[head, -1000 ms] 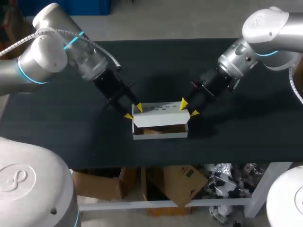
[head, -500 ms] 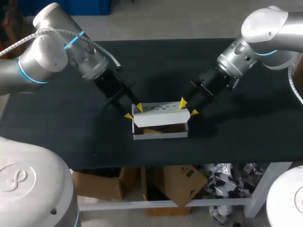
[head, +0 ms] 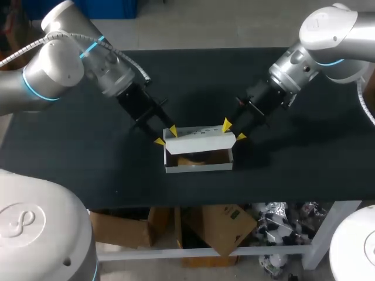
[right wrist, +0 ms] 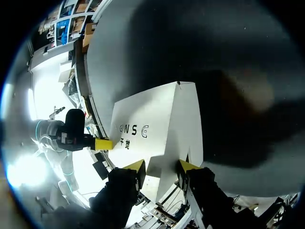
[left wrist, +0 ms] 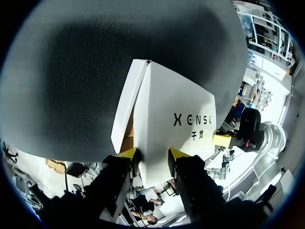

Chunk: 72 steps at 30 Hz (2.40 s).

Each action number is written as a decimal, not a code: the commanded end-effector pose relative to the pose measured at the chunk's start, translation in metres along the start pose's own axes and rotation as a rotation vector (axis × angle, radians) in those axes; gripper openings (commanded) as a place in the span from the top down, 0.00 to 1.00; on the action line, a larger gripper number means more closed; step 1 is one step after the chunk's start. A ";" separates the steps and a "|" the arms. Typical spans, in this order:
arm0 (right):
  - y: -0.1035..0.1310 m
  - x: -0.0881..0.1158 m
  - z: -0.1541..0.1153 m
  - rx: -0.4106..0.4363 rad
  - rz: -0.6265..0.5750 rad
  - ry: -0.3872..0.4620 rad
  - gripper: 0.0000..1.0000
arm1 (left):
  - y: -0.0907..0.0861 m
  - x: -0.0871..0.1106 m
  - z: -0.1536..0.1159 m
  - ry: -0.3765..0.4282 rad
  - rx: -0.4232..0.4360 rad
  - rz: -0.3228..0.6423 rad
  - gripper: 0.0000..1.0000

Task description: Assemble the packaging by folding the flat box into shape, placing the metal phone stand inside, and closing the box properly

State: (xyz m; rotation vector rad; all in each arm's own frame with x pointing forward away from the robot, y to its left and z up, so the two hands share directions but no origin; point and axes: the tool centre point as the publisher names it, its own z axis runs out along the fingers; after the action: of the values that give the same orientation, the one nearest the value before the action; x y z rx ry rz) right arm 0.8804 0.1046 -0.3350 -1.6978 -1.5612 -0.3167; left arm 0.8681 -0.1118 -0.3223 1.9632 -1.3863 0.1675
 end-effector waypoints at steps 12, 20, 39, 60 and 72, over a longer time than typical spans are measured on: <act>-0.002 0.005 -0.006 0.005 0.002 -0.003 0.55 | 0.001 0.008 -0.003 -0.012 -0.005 -0.008 0.61; -0.001 0.007 -0.008 0.011 -0.001 -0.003 0.55 | 0.002 0.008 -0.005 -0.007 -0.003 -0.015 0.62; 0.001 0.014 -0.008 0.020 -0.005 -0.009 0.55 | 0.001 0.011 -0.009 -0.010 -0.009 -0.024 0.62; 0.003 0.017 -0.009 0.022 -0.006 -0.016 0.55 | -0.001 0.014 -0.010 -0.015 -0.012 -0.031 0.62; 0.004 0.021 -0.011 0.023 -0.005 -0.017 0.55 | -0.001 0.016 -0.012 -0.017 -0.020 -0.033 0.61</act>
State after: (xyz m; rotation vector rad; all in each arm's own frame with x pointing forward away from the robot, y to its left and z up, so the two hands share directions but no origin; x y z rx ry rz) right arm 0.8902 0.1103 -0.3181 -1.6882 -1.5745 -0.2964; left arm 0.8766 -0.1130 -0.3072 1.9758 -1.3584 0.1312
